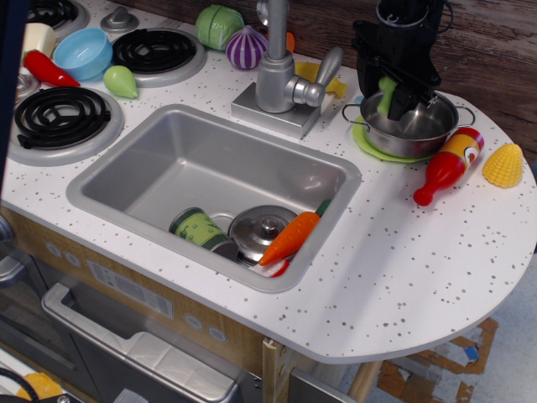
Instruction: Put broccoli in pot or pan
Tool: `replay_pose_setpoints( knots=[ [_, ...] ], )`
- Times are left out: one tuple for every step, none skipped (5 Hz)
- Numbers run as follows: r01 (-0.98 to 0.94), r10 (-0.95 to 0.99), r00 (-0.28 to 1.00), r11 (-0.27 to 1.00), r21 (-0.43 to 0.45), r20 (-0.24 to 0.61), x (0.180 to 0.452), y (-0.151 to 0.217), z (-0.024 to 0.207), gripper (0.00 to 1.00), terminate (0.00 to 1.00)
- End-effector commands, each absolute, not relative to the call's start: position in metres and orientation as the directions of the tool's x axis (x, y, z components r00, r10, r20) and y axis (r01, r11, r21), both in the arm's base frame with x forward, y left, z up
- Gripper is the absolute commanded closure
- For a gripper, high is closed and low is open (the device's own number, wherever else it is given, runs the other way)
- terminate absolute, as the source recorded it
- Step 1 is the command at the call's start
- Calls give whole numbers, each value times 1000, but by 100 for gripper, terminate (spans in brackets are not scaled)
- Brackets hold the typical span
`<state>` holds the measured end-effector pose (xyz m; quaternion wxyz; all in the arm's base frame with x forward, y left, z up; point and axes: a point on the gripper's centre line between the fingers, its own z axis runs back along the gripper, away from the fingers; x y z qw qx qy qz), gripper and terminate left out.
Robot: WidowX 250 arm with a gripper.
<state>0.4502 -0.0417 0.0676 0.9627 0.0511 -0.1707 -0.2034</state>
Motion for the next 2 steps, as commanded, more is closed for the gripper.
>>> replay_pose_setpoints(
  knots=[
    [379, -428, 816, 904, 199, 389, 465, -37, 93, 0, 0],
    [379, -428, 816, 904, 199, 389, 465, -37, 93, 0, 100]
  ],
)
